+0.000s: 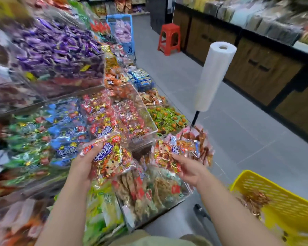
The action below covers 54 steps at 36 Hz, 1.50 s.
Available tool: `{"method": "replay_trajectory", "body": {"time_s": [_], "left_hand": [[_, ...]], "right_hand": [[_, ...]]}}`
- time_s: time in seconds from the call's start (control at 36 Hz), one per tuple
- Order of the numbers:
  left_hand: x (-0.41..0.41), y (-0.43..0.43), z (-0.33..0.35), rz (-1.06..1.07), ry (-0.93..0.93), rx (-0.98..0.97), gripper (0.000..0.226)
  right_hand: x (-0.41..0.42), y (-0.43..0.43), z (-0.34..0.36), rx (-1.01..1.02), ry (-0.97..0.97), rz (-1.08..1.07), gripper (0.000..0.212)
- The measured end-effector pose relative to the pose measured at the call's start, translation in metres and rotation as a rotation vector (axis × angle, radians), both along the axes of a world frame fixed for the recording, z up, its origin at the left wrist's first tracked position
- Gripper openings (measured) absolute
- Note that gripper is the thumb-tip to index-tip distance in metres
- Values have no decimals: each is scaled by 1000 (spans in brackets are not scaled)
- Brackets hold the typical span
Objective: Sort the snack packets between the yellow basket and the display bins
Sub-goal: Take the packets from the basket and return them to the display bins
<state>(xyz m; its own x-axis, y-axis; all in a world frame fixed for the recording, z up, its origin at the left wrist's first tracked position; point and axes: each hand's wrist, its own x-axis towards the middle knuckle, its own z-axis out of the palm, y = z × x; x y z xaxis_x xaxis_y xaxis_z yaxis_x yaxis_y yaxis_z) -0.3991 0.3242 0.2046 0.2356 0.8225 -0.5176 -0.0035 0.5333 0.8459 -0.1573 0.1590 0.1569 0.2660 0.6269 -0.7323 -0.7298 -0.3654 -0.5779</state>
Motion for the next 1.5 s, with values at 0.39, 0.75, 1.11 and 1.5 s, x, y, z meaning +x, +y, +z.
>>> {"method": "replay_trajectory", "body": {"time_s": [0.39, 0.75, 1.11, 1.5], "left_hand": [[-38, 89, 12, 211, -66, 111, 15], [3, 130, 27, 229, -90, 80, 44], [31, 153, 16, 208, -69, 34, 56], [51, 156, 18, 152, -54, -10, 71]], "right_hand": [[5, 133, 52, -50, -669, 236, 30], [58, 349, 80, 44, -1661, 1030, 41], [65, 406, 42, 50, -2234, 1229, 35], [50, 349, 45, 325, -1342, 698, 19]]}}
